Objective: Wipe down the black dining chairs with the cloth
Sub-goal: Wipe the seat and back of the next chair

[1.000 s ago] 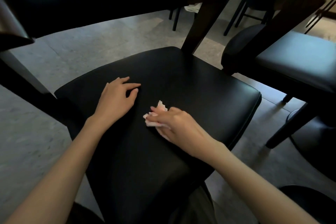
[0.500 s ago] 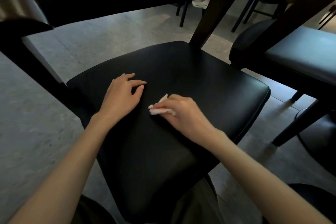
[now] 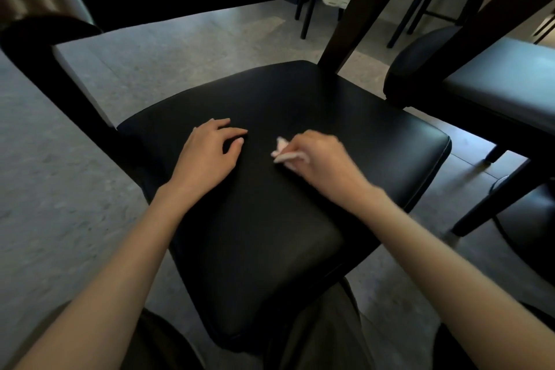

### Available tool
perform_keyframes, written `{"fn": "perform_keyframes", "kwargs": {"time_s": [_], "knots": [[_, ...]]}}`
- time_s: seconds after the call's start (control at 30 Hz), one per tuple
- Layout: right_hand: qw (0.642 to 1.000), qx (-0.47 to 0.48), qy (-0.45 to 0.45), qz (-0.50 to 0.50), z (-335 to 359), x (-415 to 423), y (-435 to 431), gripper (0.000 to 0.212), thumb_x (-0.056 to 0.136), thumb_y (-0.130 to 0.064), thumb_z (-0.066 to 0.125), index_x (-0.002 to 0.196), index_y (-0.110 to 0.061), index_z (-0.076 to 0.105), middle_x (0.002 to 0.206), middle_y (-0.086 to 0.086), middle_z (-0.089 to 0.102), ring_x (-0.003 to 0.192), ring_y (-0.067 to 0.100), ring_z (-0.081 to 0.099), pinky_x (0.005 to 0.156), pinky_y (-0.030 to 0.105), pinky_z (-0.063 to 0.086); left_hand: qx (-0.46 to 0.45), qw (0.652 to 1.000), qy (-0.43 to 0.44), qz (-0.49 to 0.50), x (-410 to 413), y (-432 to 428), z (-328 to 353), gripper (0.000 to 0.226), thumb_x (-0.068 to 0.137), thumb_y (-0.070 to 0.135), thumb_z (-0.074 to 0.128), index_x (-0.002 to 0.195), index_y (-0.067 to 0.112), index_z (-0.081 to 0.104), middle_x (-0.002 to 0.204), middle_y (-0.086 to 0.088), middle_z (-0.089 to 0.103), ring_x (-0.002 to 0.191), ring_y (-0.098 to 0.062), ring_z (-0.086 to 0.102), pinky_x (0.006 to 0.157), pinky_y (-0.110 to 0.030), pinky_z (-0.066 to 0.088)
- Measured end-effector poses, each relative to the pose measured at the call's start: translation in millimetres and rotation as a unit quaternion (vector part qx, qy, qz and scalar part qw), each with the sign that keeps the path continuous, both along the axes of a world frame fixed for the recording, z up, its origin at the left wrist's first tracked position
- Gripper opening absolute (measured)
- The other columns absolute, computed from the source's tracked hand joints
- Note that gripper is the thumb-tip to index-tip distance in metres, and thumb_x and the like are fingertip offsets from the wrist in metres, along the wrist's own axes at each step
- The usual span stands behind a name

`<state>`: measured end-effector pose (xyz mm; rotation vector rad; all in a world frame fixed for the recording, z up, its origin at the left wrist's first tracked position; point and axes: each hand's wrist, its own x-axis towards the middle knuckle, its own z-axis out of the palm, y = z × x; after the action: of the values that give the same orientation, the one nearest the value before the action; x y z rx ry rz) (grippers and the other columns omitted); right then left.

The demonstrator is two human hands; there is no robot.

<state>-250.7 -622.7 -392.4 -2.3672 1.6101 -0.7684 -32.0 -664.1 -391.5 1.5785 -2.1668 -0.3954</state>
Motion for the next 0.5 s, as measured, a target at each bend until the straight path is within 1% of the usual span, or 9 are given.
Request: {"fn": "perform_keyframes", "kwargs": {"time_s": [0.03, 0.1, 0.17, 0.23, 0.27, 0.33, 0.4, 0.47, 0.5], "knots": [[0.999, -0.008, 0.007, -0.035, 1.9, -11.2, -8.0, 0.012, 0.083, -0.016, 0.073, 0.095, -0.015, 0.071, 0.097, 0.004, 0.063, 0.086, 0.02, 0.062, 0.072, 0.031, 0.047, 0.001, 1.0, -0.003, -0.007, -0.6, 3.1, -0.9, 0.035, 0.098, 0.031, 0.049, 0.133, 0.029, 0.055, 0.148, -0.004, 0.042, 0.141, -0.023, 0.031, 0.116, -0.05, 0.025], [0.996, -0.002, 0.011, -0.093, 4.0, -25.0, -16.7, 0.013, 0.087, -0.016, 0.069, 0.1, -0.013, 0.069, 0.102, 0.005, 0.061, 0.088, 0.018, 0.059, 0.072, 0.025, 0.04, 0.0, 1.0, -0.011, -0.022, -2.2, 8.2, -1.9, 0.038, 0.098, 0.032, 0.048, 0.136, 0.03, 0.051, 0.149, -0.003, 0.041, 0.142, -0.023, 0.029, 0.117, -0.05, 0.024], [0.993, -0.013, 0.004, -0.113, 0.4, -15.9, -8.5, 0.013, 0.09, -0.022, 0.065, 0.1, -0.016, 0.07, 0.104, 0.005, 0.064, 0.09, 0.019, 0.061, 0.074, 0.028, 0.045, -0.002, 1.0, -0.01, -0.028, -4.3, 13.3, -3.2, 0.038, 0.099, 0.031, 0.047, 0.137, 0.03, 0.05, 0.15, -0.003, 0.041, 0.142, -0.023, 0.029, 0.117, -0.049, 0.023], [0.997, -0.045, -0.021, -0.064, -6.8, 11.3, 22.2, 0.019, 0.09, -0.033, 0.059, 0.095, -0.02, 0.072, 0.099, 0.003, 0.068, 0.09, 0.02, 0.065, 0.077, 0.036, 0.052, -0.01, 1.0, -0.007, -0.026, -5.1, 20.0, -5.9, 0.037, 0.099, 0.03, 0.047, 0.136, 0.029, 0.052, 0.149, -0.003, 0.042, 0.142, -0.024, 0.03, 0.118, -0.047, 0.021], [0.998, -0.051, -0.031, -0.018, -9.8, 26.2, 45.0, 0.022, 0.089, -0.036, 0.055, 0.095, -0.021, 0.071, 0.097, 0.001, 0.068, 0.089, 0.018, 0.065, 0.077, 0.035, 0.053, -0.013, 1.0, -0.004, -0.023, -4.8, 23.9, -6.9, 0.037, 0.1, 0.029, 0.046, 0.136, 0.029, 0.052, 0.149, -0.003, 0.042, 0.142, -0.024, 0.03, 0.118, -0.046, 0.019], [0.997, -0.053, -0.033, 0.053, -14.3, 42.5, 89.4, 0.02, 0.089, -0.03, 0.056, 0.099, -0.02, 0.07, 0.098, 0.0, 0.066, 0.089, 0.014, 0.063, 0.076, 0.024, 0.05, -0.016, 1.0, -0.003, -0.021, -3.2, 31.8, -7.8, 0.037, 0.101, 0.029, 0.044, 0.136, 0.03, 0.051, 0.149, -0.001, 0.042, 0.142, -0.023, 0.028, 0.118, -0.044, 0.016], [0.993, -0.087, -0.037, 0.075, -15.4, 34.1, 109.8, 0.013, 0.09, -0.019, 0.063, 0.1, -0.014, 0.07, 0.099, 0.003, 0.064, 0.089, 0.015, 0.061, 0.079, 0.021, 0.047, -0.019, 0.999, -0.007, -0.025, -1.8, 38.8, -8.0, 0.036, 0.101, 0.03, 0.044, 0.136, 0.032, 0.05, 0.149, 0.001, 0.041, 0.143, -0.022, 0.027, 0.118, -0.042, 0.015], [0.988, -0.152, -0.028, 0.027, -19.1, 2.2, 100.6, 0.01, 0.09, -0.008, 0.066, 0.096, -0.008, 0.073, 0.097, 0.008, 0.066, 0.086, 0.021, 0.061, 0.082, 0.025, 0.047, -0.022, 0.999, -0.008, -0.038, -4.1, 44.0, -6.4, 0.037, 0.1, 0.032, 0.045, 0.136, 0.034, 0.05, 0.149, 0.002, 0.041, 0.143, -0.02, 0.027, 0.118, -0.041, 0.014], [0.984, -0.178, -0.019, -0.019, -21.1, -20.4, 86.8, 0.01, 0.089, -0.005, 0.066, 0.094, -0.008, 0.074, 0.096, 0.009, 0.068, 0.085, 0.025, 0.063, 0.082, 0.028, 0.048, -0.025, 0.999, -0.012, -0.047, -7.2, 45.8, -5.6, 0.037, 0.1, 0.033, 0.045, 0.137, 0.034, 0.049, 0.149, 0.003, 0.041, 0.143, -0.019, 0.026, 0.118, -0.041, 0.014]]}}
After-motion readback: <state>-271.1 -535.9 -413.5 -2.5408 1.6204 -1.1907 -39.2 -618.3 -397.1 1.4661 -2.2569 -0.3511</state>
